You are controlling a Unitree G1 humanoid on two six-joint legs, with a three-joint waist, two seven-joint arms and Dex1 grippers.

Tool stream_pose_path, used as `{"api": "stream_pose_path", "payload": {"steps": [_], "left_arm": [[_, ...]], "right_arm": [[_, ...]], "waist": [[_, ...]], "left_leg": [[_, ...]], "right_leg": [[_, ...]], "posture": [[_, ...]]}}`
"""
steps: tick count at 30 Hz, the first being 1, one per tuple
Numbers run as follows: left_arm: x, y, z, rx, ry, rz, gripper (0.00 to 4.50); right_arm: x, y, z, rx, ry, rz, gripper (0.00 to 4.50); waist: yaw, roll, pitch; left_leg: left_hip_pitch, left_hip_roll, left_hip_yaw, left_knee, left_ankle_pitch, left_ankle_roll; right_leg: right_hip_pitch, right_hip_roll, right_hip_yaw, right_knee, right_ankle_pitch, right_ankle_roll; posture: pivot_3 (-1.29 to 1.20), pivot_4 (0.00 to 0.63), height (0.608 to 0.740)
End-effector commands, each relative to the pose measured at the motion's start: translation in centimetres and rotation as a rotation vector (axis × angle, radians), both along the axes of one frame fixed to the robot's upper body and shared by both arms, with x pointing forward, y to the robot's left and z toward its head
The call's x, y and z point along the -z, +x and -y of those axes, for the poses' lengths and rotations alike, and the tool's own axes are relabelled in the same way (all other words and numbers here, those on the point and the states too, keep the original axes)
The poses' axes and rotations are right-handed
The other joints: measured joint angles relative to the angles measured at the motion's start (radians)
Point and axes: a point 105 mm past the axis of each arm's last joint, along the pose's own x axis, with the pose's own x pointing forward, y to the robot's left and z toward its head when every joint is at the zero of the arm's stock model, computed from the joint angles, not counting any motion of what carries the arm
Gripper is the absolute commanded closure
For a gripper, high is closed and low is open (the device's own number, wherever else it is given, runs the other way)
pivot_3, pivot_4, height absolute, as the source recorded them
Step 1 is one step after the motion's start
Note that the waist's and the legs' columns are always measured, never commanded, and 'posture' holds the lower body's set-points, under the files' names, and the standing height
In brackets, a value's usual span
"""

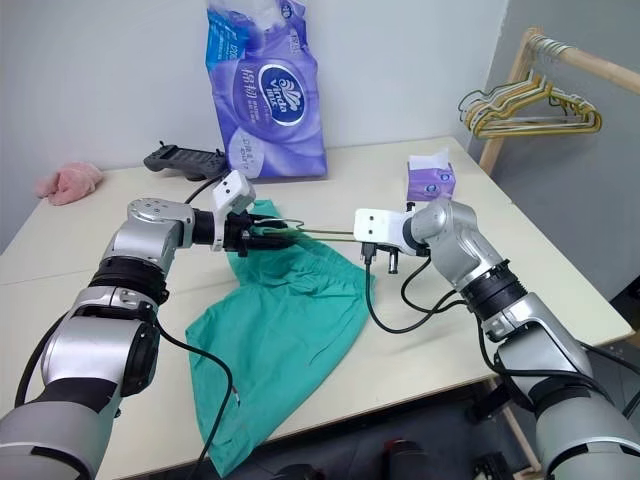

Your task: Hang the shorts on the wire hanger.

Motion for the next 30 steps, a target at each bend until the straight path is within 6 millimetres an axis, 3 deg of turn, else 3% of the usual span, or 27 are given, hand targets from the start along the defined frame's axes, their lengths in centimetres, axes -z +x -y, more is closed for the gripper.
{"api": "stream_pose_path", "payload": {"steps": [1, 4, 5, 14, 22, 29, 30], "left_arm": [[-1.3, 0.0, 0.2, 0.046, 0.029, 0.047, 1.12], [-1.2, -0.1, 0.2, 0.065, 0.069, 0.065, 0.16], [-1.2, 0.0, 0.2, 0.067, 0.08, 0.073, 0.05], [-0.2, 0.8, -0.1, 0.14, 0.398, 0.256, 0.05], [-1.3, 2.1, 2.0, 0.162, 0.47, 0.405, 0.05], [0.1, 1.9, 1.3, 0.176, 0.545, 0.337, 0.05], [0.2, 1.9, 1.2, 0.175, 0.545, 0.325, 0.43]], "right_arm": [[-2.0, -0.2, -1.2, -0.041, 0.027, 0.06, 4.5], [-1.9, -0.3, -1.3, -0.045, 0.029, 0.058, 4.5], [-1.9, -0.4, -1.4, -0.046, 0.03, 0.056, 4.5], [-2.2, -0.5, -1.8, -0.06, 0.034, 0.064, 4.5], [-2.3, -0.5, -2.1, -0.061, 0.039, 0.066, 4.5], [-2.6, -0.4, -1.9, -0.053, 0.042, 0.074, 4.5], [-2.6, -0.4, -1.8, -0.052, 0.041, 0.076, 4.5]], "waist": [[0.0, 0.0, 0.0], [0.0, 0.0, 0.0], [0.0, 0.0, 0.0], [0.002, 0.0, 0.0], [0.0, 0.0, 0.0], [-0.007, 0.0, 0.0], [-0.007, 0.0, 0.0]], "left_leg": [[0.0, 0.0, 0.0, 0.0, 0.0, 0.0], [0.0, 0.0, 0.0, 0.0, 0.0, 0.0], [0.0, 0.0, 0.0, 0.0, 0.0, 0.0], [0.0, 0.0, 0.0, 0.0, 0.0, 0.0], [0.0, -0.001, 0.0, 0.0, 0.0, 0.0], [0.0, 0.0, 0.0, -0.001, 0.0, 0.0], [0.0, 0.0, 0.0, -0.001, 0.0, 0.0]], "right_leg": [[0.0, 0.0, 0.0, 0.0, 0.0, 0.0], [0.0, 0.0, 0.0, 0.0, 0.0, 0.0], [0.0, 0.0, 0.0, 0.0, 0.0, 0.0], [0.0, 0.0, 0.0, 0.0, 0.0, 0.0], [0.0, 0.0, 0.0, 0.0, 0.0, 0.0], [-0.001, 0.0, 0.0, 0.0, 0.0, 0.0], [-0.001, 0.0, 0.0, 0.0, 0.0, 0.0]], "posture": [[-0.05, 0.023, 0.74], [-0.05, 0.022, 0.74], [-0.05, 0.022, 0.74], [-0.05, 0.028, 0.74], [-0.07, 0.032, 0.74], [-0.08, 0.031, 0.74], [-0.08, 0.031, 0.74]]}}
